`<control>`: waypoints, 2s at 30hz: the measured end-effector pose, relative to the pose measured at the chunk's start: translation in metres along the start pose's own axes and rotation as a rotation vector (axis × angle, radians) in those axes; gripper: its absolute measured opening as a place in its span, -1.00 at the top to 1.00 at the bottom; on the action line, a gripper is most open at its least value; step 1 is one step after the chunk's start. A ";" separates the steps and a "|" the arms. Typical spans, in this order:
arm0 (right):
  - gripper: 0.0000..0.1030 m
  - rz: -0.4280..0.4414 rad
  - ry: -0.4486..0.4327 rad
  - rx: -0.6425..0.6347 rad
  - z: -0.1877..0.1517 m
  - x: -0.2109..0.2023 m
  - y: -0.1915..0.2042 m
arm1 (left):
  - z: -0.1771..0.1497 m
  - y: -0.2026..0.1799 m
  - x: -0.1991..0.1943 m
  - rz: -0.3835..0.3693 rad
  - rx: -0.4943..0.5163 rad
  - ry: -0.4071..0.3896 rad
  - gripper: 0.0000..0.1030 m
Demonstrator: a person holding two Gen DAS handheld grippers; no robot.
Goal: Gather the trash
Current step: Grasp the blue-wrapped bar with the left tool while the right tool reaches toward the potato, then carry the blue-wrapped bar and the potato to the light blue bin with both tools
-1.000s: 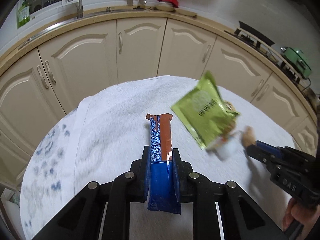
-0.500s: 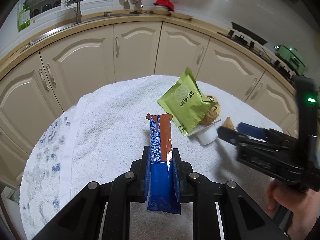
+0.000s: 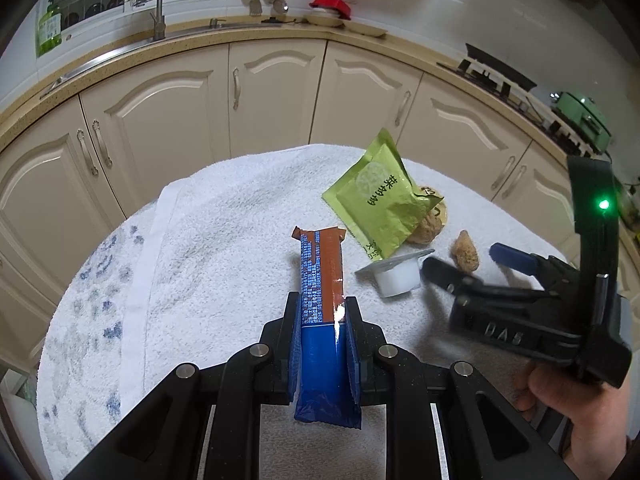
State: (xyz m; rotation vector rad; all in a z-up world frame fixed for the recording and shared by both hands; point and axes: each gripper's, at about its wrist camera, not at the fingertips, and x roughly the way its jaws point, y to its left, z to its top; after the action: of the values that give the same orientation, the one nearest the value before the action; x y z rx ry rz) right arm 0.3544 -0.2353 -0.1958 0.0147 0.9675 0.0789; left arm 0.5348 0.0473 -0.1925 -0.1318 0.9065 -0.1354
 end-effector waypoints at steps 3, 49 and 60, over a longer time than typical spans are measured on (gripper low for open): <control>-0.40 -0.017 -0.011 0.002 0.001 -0.002 -0.002 | -0.001 -0.003 -0.001 -0.002 0.000 0.000 0.70; 0.51 -0.190 -0.160 0.571 -0.271 -0.263 -0.318 | -0.124 -0.455 -0.057 -0.518 0.591 0.161 0.70; 0.28 -0.157 -0.001 0.775 -0.329 -0.194 -0.396 | -0.137 -0.518 0.044 -0.427 0.662 0.392 0.02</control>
State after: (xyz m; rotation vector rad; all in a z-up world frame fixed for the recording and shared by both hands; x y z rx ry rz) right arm -0.0020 -0.6519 -0.2423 0.6501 0.9455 -0.4435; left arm 0.4214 -0.4771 -0.2213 0.3323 1.1686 -0.8707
